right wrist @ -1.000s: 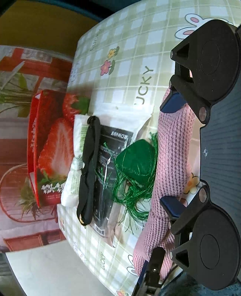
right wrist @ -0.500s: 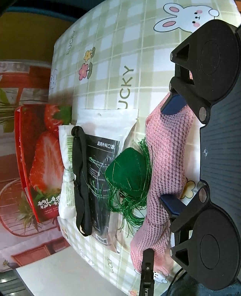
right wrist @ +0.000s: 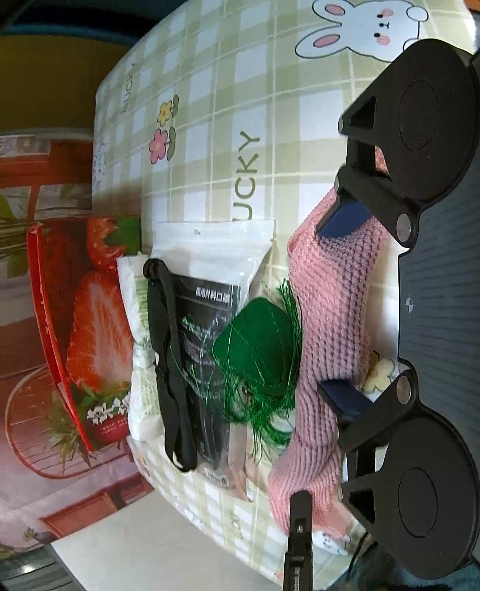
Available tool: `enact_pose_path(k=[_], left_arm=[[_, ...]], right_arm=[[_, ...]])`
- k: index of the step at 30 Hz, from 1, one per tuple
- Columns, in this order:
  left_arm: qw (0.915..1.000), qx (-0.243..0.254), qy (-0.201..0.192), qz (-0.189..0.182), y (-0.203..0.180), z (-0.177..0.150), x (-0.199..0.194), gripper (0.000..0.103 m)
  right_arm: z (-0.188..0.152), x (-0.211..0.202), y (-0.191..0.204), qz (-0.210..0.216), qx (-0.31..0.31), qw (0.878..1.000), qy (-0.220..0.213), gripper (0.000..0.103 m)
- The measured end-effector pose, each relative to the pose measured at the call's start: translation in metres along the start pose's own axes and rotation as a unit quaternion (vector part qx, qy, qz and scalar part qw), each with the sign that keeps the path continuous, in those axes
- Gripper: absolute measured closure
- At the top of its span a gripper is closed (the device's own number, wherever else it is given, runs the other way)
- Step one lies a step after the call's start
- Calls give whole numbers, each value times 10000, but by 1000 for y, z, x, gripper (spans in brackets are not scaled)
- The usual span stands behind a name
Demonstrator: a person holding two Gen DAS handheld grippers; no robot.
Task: Organize soft objects
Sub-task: 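Lift the pink scarf with both tools over the red box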
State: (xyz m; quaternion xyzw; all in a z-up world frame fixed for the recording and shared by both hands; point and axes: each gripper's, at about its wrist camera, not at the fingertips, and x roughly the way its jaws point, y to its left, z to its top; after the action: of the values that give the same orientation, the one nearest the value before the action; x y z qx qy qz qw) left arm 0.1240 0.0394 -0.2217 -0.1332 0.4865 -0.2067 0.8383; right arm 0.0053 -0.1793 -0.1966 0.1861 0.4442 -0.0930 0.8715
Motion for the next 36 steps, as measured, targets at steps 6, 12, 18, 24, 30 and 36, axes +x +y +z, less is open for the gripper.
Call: enact_pose_path(k=[6, 12, 18, 24, 30, 36], left_arm=[[9977, -188, -437, -482, 6, 0, -20, 89], [9918, 356, -1115, -503, -18, 4, -49, 89], [9853, 433, -1522, -646, -30, 27, -67, 89], [9793, 447, -1806, -799, -41, 60, -77, 89], [9726, 769, -2036, -816, -61, 91, -75, 89], [9680, 1067, -2168, -680, -77, 133, -60, 89]], right_arm=[[7, -19, 11, 516, -217, 9983, -147, 68], [20, -46, 21, 512, -518, 9941, -798, 70], [43, -68, 29, 483, -792, 9872, -1296, 70], [75, -73, 30, 515, -952, 9813, -1592, 70], [104, -71, 23, 538, -988, 9772, -1799, 70], [139, -57, 18, 393, -1044, 9758, -1879, 70]])
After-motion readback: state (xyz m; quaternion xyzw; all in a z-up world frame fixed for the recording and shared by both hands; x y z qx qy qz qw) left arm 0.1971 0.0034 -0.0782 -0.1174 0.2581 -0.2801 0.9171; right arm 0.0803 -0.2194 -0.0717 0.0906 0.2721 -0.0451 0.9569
